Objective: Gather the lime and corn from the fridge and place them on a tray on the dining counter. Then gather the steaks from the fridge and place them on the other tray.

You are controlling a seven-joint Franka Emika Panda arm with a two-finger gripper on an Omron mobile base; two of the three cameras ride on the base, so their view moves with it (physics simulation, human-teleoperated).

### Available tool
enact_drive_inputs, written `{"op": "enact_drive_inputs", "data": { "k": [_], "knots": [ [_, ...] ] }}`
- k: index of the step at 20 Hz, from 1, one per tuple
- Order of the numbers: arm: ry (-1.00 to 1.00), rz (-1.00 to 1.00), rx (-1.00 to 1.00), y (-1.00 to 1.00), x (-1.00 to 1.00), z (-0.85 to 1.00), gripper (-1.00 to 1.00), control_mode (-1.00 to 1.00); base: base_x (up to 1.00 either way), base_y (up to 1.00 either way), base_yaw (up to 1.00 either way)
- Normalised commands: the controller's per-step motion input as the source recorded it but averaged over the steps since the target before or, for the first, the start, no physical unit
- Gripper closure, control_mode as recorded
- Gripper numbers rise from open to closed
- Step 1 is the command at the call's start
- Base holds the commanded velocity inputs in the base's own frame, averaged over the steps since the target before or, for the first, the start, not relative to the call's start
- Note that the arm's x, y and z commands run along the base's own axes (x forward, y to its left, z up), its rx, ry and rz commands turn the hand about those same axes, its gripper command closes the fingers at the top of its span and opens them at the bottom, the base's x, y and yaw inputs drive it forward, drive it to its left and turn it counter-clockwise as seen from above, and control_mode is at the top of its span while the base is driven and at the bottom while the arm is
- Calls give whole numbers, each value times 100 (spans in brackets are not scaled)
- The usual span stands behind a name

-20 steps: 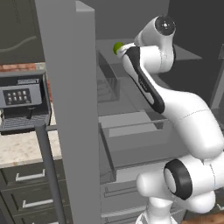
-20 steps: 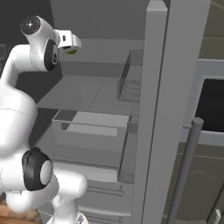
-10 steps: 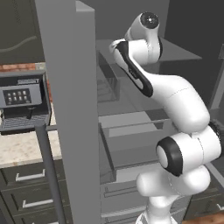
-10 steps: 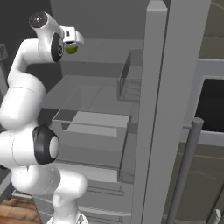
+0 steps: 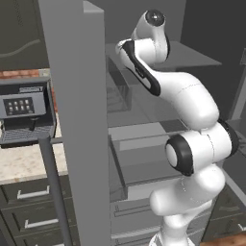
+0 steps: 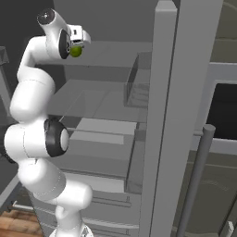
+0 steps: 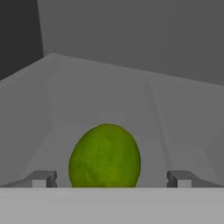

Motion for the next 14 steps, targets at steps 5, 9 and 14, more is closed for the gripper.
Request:
{"op": "enact_drive_inputs", "data": {
  "k": [5,9,14],
  "knots": [
    [0,0,0,0,9,-11,-100,-100,0,0,0],
    [0,0,2,0,0,-22,-100,-100,0,0,0],
    [0,0,1,3,13,-23,-100,-100,0,0,0]
  ]
}}
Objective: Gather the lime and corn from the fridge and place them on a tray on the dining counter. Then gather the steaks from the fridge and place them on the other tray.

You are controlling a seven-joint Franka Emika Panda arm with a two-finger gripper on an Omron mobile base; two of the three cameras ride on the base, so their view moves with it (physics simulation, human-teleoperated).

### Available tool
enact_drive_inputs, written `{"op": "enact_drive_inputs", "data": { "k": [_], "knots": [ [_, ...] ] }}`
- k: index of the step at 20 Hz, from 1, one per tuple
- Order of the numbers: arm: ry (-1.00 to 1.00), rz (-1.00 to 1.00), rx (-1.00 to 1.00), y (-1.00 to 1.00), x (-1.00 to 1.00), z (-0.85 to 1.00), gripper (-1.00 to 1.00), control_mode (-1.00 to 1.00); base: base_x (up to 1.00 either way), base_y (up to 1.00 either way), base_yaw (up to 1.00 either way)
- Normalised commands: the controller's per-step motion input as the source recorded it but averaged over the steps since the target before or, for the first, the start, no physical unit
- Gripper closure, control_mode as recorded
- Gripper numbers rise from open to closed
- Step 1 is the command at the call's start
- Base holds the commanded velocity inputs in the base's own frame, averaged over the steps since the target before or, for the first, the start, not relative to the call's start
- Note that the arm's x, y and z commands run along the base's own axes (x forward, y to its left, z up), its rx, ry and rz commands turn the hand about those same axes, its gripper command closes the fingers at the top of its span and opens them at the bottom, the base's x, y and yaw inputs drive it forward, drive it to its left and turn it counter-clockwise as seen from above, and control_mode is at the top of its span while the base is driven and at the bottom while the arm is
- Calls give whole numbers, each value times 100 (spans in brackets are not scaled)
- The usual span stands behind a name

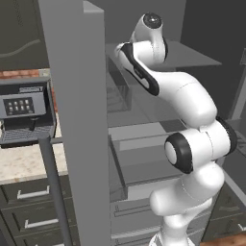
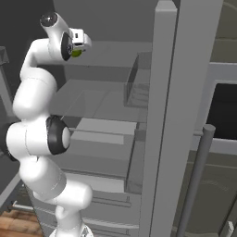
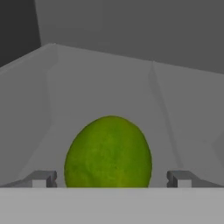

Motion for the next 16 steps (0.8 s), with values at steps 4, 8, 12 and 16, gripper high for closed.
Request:
{"op": "enact_drive_inputs", "data": {
  "k": [4,8,12,16],
  "knots": [
    [0,0,1,9,48,-17,-100,-100,0,0,0],
    [0,0,1,5,46,-11,-100,-100,0,0,0],
    [0,0,0,7,6,-18,100,-100,0,0,0],
    [-5,-1,4,-4,-46,-37,100,-100,0,0,0]
  ]
}}
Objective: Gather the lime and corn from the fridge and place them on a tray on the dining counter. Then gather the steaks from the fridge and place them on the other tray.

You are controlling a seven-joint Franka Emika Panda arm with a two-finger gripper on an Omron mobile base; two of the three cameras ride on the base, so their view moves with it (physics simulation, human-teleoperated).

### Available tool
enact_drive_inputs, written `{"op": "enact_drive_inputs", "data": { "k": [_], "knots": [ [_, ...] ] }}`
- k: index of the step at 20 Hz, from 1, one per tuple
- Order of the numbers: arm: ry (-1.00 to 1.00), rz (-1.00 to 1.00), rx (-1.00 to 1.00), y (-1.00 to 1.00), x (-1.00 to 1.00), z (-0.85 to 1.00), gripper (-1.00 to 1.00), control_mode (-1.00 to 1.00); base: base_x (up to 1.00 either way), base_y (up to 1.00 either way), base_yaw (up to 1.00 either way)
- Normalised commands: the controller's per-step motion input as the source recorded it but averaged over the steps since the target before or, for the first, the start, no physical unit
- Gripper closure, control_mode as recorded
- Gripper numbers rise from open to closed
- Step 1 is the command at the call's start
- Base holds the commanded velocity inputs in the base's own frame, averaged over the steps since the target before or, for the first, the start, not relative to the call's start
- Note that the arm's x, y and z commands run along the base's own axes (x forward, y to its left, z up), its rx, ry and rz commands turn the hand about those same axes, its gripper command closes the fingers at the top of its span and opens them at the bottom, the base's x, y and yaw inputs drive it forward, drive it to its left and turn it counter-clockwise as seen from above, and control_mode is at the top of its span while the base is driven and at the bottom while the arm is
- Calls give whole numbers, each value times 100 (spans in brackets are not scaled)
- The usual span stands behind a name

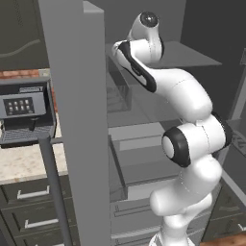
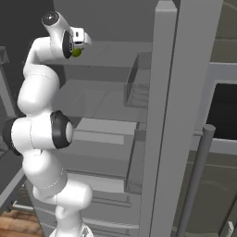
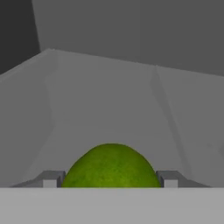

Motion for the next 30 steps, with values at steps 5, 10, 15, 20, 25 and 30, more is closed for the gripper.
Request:
{"op": "enact_drive_inputs", "data": {
  "k": [5,10,15,20,25,30],
  "knots": [
    [-14,-11,13,-27,-94,-32,100,-100,0,0,0],
    [-6,-7,15,-40,-91,36,100,-100,0,0,0],
    [4,-11,18,-38,-98,55,100,-100,0,0,0],
    [22,-13,13,-16,-89,4,100,-100,0,0,0],
    [20,-11,8,-14,-93,-69,100,-100,0,0,0],
    [17,-9,4,-8,-97,-89,100,-100,0,0,0]
  ]
}}
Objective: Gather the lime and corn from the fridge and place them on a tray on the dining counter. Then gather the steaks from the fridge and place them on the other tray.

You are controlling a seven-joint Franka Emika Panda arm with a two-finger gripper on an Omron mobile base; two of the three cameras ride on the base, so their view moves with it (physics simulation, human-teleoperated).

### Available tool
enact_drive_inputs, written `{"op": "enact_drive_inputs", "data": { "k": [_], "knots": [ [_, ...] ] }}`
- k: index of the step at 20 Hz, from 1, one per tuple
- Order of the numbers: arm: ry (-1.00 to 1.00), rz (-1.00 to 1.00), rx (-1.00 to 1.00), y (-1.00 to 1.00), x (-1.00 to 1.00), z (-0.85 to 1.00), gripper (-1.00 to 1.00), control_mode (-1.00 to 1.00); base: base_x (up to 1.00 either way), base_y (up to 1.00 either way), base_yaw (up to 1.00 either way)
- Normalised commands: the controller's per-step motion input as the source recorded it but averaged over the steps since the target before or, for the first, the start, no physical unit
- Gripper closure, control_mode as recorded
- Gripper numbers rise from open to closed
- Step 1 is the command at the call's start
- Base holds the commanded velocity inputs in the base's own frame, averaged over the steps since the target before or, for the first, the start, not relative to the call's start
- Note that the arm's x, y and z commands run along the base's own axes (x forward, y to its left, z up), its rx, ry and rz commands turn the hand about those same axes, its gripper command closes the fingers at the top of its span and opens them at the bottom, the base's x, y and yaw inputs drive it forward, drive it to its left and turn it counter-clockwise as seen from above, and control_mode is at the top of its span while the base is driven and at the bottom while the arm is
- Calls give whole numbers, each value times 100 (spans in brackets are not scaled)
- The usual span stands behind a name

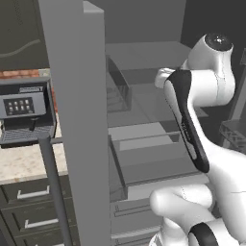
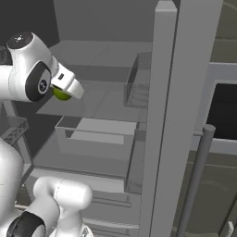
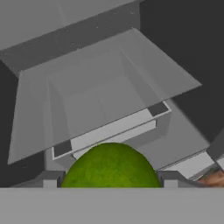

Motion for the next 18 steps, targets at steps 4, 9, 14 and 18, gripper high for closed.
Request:
{"op": "enact_drive_inputs", "data": {
  "k": [4,9,14,18],
  "knots": [
    [21,-6,2,-5,-90,-78,100,-100,0,0,0],
    [19,-3,6,-22,-80,-50,100,-100,0,0,0],
    [1,-3,7,-33,-73,-2,100,-100,0,0,0],
    [0,0,0,0,-3,0,100,-100,0,0,0]
  ]
}}
